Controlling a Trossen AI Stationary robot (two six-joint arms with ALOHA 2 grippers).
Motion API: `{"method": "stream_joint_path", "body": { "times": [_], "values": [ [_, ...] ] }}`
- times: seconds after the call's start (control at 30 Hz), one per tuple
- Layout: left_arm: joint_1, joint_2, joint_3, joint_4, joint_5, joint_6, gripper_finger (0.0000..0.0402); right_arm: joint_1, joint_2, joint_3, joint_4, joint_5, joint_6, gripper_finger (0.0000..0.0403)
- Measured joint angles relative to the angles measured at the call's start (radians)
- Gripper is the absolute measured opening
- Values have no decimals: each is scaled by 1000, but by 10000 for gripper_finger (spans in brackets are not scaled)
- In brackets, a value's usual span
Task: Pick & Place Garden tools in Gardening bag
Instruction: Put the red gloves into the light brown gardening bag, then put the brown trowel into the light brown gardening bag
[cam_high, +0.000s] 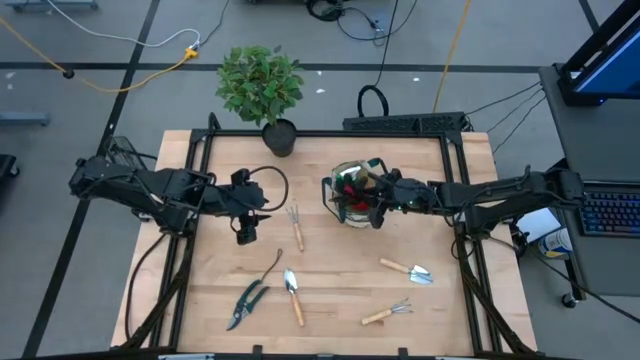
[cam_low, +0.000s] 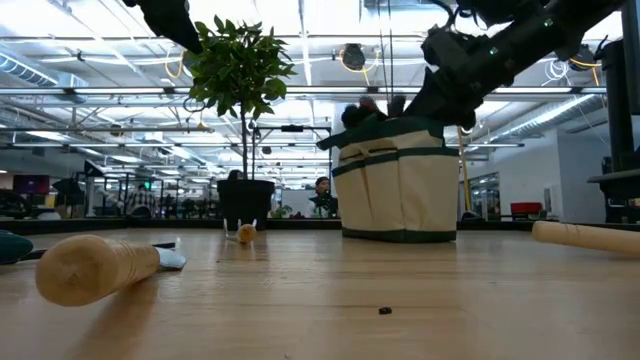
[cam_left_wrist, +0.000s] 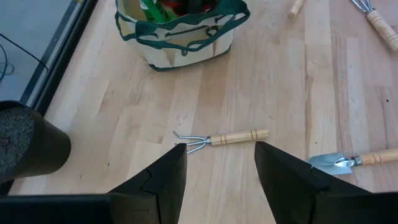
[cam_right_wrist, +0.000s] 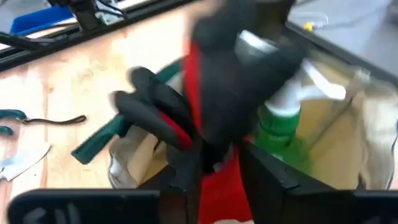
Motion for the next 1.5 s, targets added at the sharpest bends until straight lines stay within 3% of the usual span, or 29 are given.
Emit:
{"method": "stream_joint_path", "body": {
  "times": [0.33,0.47,0.6,0.8,0.9,0.97,1.13,1.5],
  "values": [
    [0,0,0,0,0,1,196,12,-182,0,43,3,-220,134],
    [0,0,0,0,0,22,196,12,-164,0,68,-7,-277,131],
    [1,0,0,1,0,24,196,12,-82,0,74,-97,-313,124],
    [1,0,0,2,-1,19,196,12,8,0,74,-102,-380,100],
    [1,0,0,4,-1,8,196,23,-3,0,88,-115,-424,70],
    [1,0,0,4,-1,-3,196,37,-24,0,84,-178,-430,43],
    [1,0,0,5,-23,-19,196,113,-39,0,60,-390,-400,5],
    [1,0,0,4,-35,-19,196,298,-24,0,-363,-390,-55,74]
  ]
}}
